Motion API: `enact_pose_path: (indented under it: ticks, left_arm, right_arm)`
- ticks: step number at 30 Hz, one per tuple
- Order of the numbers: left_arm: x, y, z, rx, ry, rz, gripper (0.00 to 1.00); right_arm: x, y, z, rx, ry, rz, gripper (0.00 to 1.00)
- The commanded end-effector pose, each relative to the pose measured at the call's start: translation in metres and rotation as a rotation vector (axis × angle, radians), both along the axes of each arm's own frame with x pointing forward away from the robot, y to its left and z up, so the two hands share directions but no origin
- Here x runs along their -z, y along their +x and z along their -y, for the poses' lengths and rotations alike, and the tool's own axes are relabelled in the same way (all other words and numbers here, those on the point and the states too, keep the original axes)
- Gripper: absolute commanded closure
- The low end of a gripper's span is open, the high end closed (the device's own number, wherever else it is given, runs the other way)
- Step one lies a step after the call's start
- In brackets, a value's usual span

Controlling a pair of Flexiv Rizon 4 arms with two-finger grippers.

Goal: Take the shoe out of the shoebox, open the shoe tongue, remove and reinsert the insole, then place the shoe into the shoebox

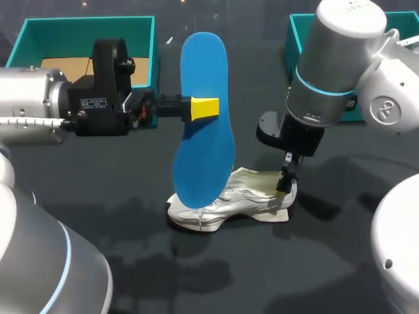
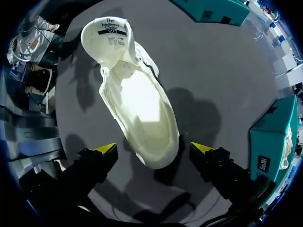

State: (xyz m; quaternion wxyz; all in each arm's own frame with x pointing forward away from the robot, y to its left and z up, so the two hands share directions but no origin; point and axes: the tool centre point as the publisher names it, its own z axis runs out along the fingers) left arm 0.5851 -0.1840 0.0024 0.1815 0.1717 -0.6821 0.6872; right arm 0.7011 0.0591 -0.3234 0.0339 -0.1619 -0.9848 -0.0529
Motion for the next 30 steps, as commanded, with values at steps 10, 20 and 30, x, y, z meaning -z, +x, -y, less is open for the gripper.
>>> enact_pose_path:
  ticks: [10, 20, 30]
  left_arm:
    - [-0.002, -0.003, 0.005, -0.009, 0.000, 0.000, 1.00]
    - [-0.002, -0.003, 0.005, -0.009, 0.000, 0.000, 1.00]
    - [-0.002, -0.003, 0.005, -0.009, 0.000, 0.000, 1.00]
  right_arm:
    - [0.001, 0.024, -0.038, -0.078, -0.027, -0.001, 0.00]
    - [0.002, 0.024, -0.041, -0.091, -0.011, -0.010, 0.00]
    - [0.021, 0.039, -0.066, -0.134, -0.014, -0.016, 0.00]
